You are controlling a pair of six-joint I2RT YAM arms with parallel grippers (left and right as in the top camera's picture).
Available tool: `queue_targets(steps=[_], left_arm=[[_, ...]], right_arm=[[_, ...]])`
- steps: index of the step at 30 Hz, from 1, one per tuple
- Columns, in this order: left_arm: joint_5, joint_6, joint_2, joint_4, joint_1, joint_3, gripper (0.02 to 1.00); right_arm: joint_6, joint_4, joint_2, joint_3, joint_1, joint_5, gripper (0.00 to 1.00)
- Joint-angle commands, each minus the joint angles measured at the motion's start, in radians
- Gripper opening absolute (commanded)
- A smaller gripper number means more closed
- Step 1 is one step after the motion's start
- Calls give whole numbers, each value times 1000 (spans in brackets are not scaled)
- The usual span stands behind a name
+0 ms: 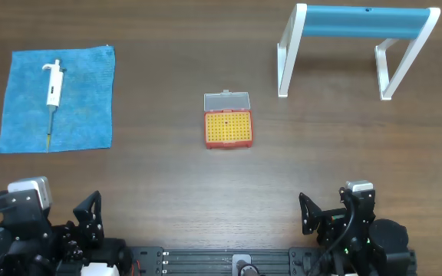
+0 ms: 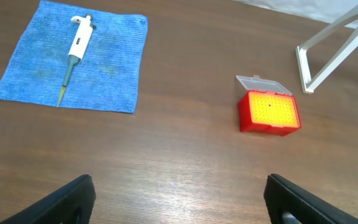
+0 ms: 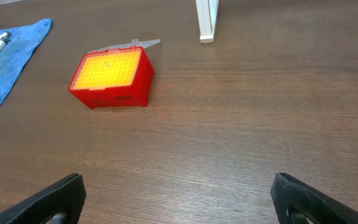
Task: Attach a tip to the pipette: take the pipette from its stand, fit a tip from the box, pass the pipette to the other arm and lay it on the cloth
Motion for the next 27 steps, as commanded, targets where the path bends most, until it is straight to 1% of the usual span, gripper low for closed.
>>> queue_targets(steps=[1, 2, 4, 6, 7, 11, 13, 14, 17, 18, 19, 20, 24, 27], left_arm=[[19, -5, -71, 81, -20, -69, 882], [16, -5, -100, 132, -20, -107, 879], [-16, -4, -197, 316, -18, -250, 879], [-26, 0, -301, 513, -16, -417, 882], [-27, 0, -373, 665, -13, -542, 879], [-26, -1, -558, 1166, -3, -926, 879], [-26, 7, -537, 1376, -4, -1051, 882], [-17, 6, -531, 1533, -6, -1149, 882], [-15, 6, -534, 1797, -5, -1320, 882], [-14, 6, -534, 1857, -5, -1367, 882], [-11, 6, -535, 1873, -5, -1406, 908], [-2, 6, -536, 1817, -5, -1395, 917], [0, 6, -537, 1680, -5, -1402, 923], [1, 6, -537, 1536, -5, -1402, 921]], right_arm=[[11, 5, 8, -2, -1, -10, 974], [11, 5, 8, -2, -1, -10, 974], [11, 5, 8, -2, -1, -10, 972], [11, 5, 8, -2, -1, -10, 974], [11, 5, 8, -2, -1, -10, 974], [11, 5, 8, -2, -1, -10, 976], [11, 5, 8, -2, -1, -10, 974], [11, 5, 8, -2, -1, -10, 972], [11, 5, 8, -2, -1, -10, 974], [11, 5, 8, -2, -1, -10, 974], [11, 5, 8, -2, -1, -10, 974], [11, 5, 8, -2, -1, -10, 974], [11, 5, 8, -2, -1, -10, 974], [11, 5, 8, -2, -1, -10, 972]])
